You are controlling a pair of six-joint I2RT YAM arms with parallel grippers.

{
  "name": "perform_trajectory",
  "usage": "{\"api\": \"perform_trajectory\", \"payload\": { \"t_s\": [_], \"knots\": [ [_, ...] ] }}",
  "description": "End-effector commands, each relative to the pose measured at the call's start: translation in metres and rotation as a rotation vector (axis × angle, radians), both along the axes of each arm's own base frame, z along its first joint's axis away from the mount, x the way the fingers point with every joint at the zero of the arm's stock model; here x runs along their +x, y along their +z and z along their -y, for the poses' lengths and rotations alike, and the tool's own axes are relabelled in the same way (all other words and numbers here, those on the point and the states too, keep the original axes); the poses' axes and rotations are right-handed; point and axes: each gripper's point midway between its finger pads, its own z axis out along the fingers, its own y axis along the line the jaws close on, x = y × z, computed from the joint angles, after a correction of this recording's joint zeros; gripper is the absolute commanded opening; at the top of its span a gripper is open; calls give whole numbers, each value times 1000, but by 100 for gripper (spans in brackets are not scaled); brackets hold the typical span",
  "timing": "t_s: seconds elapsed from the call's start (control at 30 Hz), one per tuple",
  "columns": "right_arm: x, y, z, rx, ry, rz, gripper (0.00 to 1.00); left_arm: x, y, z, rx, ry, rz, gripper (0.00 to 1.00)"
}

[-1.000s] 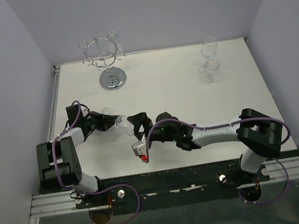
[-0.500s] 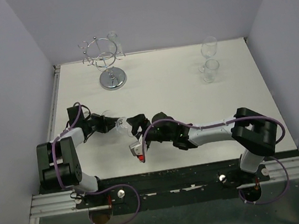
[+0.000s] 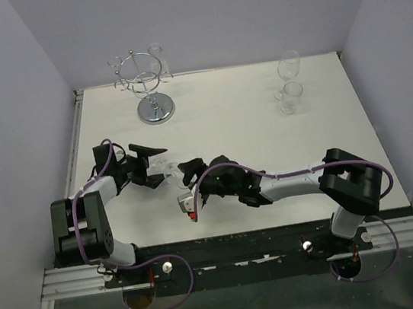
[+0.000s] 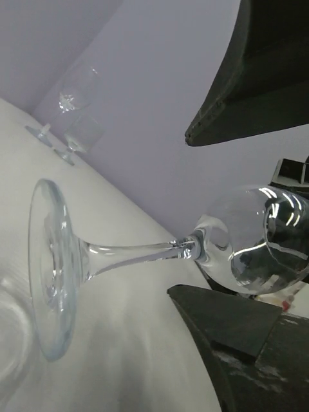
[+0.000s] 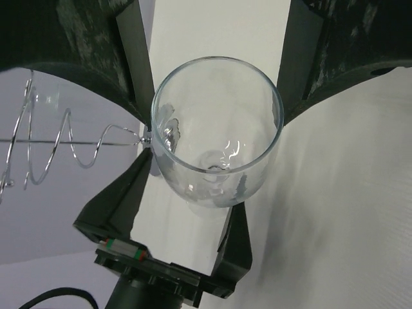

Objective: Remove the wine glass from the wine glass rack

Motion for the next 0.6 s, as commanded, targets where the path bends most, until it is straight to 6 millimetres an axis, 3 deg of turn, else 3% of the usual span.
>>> {"api": "perform_trajectory", "payload": {
  "t_s": [0.0,0.17,0.4,0.57],
  "knots": [
    [6,39,4,98,-77,-31,61,12,22,-6,-7,23,84,99],
    [16,49,23,86,-187,-149,57,17,20,-26,2,82,79,99],
    [29,90,58,212,-358,-257,56,19,17,-53,18,162,70,99],
    [40,99,75,207,-445,-427,48,22,18,-64,31,188,75,99]
  ]
}}
